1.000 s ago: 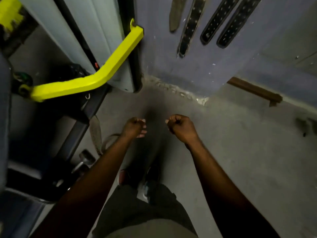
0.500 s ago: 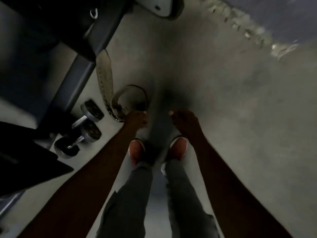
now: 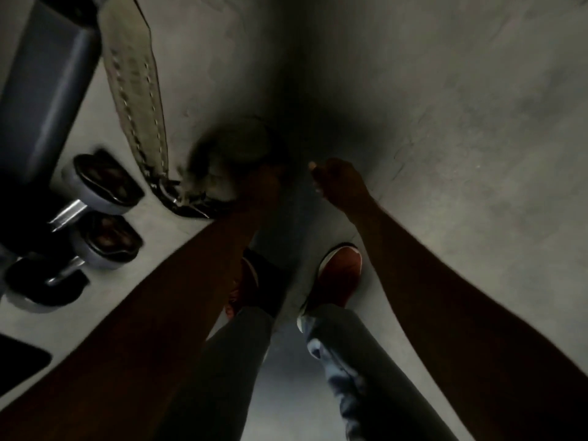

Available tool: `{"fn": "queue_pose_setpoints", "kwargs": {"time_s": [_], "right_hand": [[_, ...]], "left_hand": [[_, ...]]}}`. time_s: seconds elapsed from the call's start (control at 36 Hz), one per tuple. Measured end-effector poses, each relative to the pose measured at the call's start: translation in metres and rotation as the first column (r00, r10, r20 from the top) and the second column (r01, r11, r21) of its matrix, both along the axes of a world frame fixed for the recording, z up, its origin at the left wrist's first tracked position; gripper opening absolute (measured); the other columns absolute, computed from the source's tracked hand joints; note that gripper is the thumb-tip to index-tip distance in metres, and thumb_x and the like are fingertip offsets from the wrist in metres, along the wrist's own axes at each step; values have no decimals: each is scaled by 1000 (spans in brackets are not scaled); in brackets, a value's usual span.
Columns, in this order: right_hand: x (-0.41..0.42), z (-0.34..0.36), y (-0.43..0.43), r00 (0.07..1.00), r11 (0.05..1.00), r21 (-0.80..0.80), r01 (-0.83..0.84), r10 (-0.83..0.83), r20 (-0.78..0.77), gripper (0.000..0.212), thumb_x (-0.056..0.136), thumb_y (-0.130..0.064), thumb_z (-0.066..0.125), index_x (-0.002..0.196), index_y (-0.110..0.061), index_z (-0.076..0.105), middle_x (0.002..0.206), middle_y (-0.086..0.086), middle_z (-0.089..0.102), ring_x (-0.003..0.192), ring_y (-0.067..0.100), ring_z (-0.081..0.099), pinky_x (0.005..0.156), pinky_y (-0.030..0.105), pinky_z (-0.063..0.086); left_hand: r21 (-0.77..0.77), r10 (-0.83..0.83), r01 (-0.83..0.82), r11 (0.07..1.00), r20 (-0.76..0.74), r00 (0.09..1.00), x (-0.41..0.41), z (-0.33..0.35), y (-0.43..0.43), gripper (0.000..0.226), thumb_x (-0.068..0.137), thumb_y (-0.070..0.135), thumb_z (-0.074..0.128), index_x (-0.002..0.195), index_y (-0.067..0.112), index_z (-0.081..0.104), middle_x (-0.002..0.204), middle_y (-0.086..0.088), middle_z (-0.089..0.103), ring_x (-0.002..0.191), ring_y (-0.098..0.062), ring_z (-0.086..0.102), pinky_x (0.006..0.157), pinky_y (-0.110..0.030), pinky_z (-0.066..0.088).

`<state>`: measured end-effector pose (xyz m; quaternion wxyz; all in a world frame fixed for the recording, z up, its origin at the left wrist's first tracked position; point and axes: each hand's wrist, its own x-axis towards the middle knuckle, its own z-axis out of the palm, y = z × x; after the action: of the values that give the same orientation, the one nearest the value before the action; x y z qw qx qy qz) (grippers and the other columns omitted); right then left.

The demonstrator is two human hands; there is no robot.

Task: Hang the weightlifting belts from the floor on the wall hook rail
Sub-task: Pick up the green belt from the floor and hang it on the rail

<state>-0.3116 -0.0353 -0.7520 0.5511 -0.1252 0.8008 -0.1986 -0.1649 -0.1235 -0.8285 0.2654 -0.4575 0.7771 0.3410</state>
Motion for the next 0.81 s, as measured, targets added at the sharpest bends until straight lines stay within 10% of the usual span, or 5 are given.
{"fn": "queue_pose_setpoints", "kwargs": {"time_s": [0.11, 0.25, 0.39, 0.5, 0.81], "right_hand": [[-6, -18, -6, 989, 997, -8, -77, 76, -127, 46, 103, -35, 55, 138, -6, 51, 121, 6, 56, 116, 21, 53, 107, 39, 46], [-11, -44, 2, 988, 987, 118, -106, 118, -100, 84, 94, -33, 69, 159, -13, 21, 160, 16, 32, 143, 34, 37, 111, 39, 39], [1, -57, 19, 950, 950, 74, -305, 297, 100, 56, 100, -9, 58, 152, -4, 38, 145, 19, 52, 131, 32, 54, 92, 27, 43], [22, -63, 32, 900, 924, -16, -381, 375, 222, 64, 100, -1, 53, 158, -14, 27, 135, 12, 52, 104, 20, 61, 84, 23, 45], [-25, 29, 47, 837, 845, 18, 535, -532, 124, 39, 97, -46, 62, 110, -10, 63, 90, 9, 64, 85, 17, 63, 77, 33, 54]], "left_hand": [[404, -313, 290, 867, -11, 950, 19, 16, 49, 51, 102, 19, 51, 148, 2, 38, 155, -19, 37, 145, -34, 34, 118, -36, 22], [535, 531, -444, 719, -11, 847, 17, -9, 41, 61, 95, -4, 55, 150, 16, 41, 157, -3, 40, 146, -19, 35, 114, -29, 31], [284, 646, -581, 763, -308, 698, -37, -6, -7, 61, 89, 34, 71, 143, 16, 50, 147, -4, 53, 129, -19, 54, 105, -32, 48], [188, 680, -654, 732, -164, 714, -61, 0, -31, 55, 98, 21, 59, 147, 4, 41, 153, -15, 44, 139, -29, 44, 111, -32, 36], [467, 446, -290, 835, -265, 855, -43, 82, -6, 65, 88, 32, 60, 147, 11, 45, 148, -13, 50, 136, -29, 47, 113, -50, 40]]}}
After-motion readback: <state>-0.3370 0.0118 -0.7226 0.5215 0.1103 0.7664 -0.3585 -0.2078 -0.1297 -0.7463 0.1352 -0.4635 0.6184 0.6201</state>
